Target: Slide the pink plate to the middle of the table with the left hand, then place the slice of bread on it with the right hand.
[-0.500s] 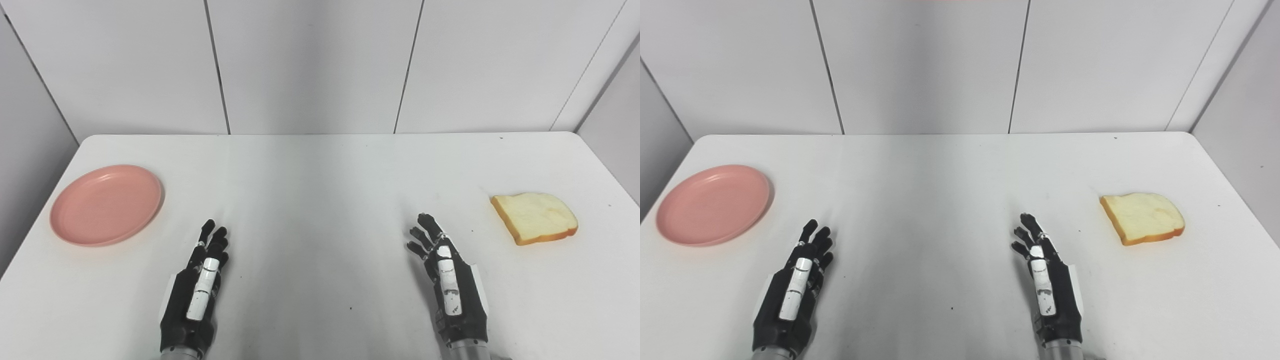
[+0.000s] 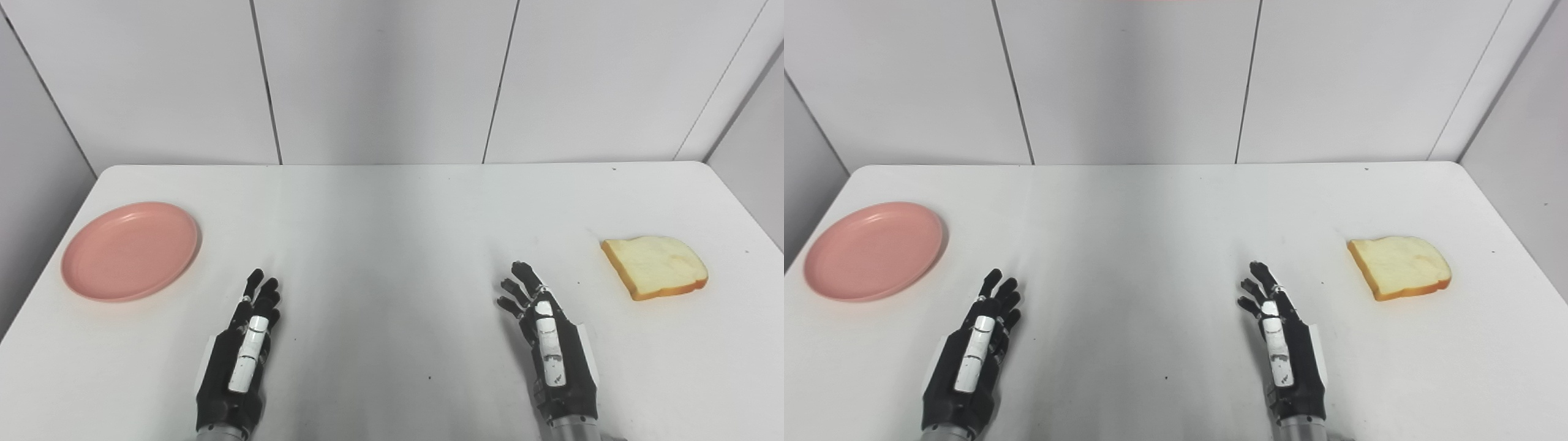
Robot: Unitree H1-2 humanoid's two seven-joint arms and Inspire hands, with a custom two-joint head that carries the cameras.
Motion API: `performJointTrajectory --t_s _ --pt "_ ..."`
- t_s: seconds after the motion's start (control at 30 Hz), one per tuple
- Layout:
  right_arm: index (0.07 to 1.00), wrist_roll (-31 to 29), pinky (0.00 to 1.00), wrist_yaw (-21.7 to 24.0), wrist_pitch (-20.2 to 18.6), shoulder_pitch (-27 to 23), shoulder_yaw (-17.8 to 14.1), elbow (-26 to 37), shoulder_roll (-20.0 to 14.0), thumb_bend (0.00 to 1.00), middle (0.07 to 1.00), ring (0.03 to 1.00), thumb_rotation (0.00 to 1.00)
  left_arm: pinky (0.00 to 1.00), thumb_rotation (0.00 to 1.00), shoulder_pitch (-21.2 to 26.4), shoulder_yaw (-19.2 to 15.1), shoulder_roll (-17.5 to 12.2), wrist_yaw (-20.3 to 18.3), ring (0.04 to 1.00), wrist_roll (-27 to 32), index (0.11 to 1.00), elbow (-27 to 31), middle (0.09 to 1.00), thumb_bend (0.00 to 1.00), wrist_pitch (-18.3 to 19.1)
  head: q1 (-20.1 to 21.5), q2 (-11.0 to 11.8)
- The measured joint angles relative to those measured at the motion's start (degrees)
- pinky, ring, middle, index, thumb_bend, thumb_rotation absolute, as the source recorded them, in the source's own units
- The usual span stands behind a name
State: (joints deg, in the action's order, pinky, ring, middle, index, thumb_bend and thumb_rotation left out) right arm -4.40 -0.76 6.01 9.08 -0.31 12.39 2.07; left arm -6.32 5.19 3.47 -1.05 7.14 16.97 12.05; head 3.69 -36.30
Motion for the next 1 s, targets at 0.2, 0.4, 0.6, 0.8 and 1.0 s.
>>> performJointTrajectory --t_s 0.2,0.4,0.6,0.8,1.0 --pt "0.851 0.0 0.82 0.0 0.0 0.0 -0.01 0.0 0.0 0.78 0.907 0.864 0.93 1.0 0.74 0.0 0.01 -0.03 -0.02 0.976 0.0 0.952 0.0 0.958 0.75 0.02 0.0 0.0" --pt "0.857 -0.42 0.84 0.09 0.01 -0.04 -0.38 -0.26 -0.08 0.79 0.912 0.876 0.94 1.0 0.74 0.02 0.45 0.19 0.05 0.974 -0.79 0.947 -0.43 0.956 0.73 -0.17 -3.34 2.02" --pt "0.876 -2.76 0.87 1.1 0.25 -0.32 -1.08 -1.38 -0.33 0.77 0.919 0.883 0.96 1.0 0.74 0.24 1.61 1.75 0.84 0.977 -3.76 0.949 -3.07 0.952 0.65 -3.53 -8.17 4.57" --pt "0.891 -5.15 0.9 2.56 1.54 -0.73 -1.94 -2.41 -0.58 0.75 0.925 0.894 0.97 1.0 0.72 0.86 2.27 3.49 1.33 0.991 -4.92 0.953 -7.11 0.966 0.65 -8.2 -12.57 7.47" --pt "0.9 -6.23 0.91 2.92 3.4 -1.57 -2.06 -3.96 -0.92 0.74 0.932 0.9 0.99 1.0 0.72 1.93 3.2 4.59 1.3 0.989 -5.02 0.955 -10.5 0.968 0.68 -11.46 -14.85 9.92"
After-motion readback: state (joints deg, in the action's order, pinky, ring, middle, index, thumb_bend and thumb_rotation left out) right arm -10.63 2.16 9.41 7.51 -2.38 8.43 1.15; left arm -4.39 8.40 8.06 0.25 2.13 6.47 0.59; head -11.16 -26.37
